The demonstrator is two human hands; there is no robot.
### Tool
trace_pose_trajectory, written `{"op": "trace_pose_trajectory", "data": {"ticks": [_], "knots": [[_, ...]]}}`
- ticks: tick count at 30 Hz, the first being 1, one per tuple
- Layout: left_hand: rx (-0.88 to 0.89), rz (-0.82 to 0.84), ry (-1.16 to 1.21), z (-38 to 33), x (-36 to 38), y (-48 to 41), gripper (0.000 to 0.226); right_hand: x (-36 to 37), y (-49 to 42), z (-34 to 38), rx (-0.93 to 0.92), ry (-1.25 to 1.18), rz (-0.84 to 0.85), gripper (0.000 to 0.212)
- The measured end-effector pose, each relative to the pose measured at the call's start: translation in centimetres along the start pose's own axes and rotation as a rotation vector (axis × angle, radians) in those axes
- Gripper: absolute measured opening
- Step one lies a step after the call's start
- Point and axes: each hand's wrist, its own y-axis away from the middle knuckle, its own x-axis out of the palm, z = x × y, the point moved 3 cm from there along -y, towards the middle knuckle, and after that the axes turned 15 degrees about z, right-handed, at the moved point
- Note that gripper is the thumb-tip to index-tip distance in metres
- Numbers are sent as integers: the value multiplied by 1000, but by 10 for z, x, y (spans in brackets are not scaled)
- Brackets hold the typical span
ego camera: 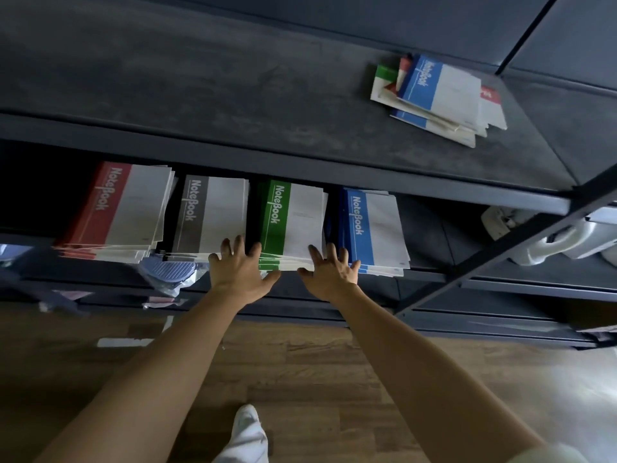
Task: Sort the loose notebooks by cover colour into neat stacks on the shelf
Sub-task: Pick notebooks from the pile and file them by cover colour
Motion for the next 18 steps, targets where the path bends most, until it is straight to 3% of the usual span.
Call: {"op": "trace_pose_trajectory", "data": {"ticks": [11,18], "knots": [[45,-37,16,-112,25,113,73,46,113,-95,-25,37,-64,66],[74,-208,30,-162,-45,163,75,-24,193,-159,15,-3,-243,61]]}}
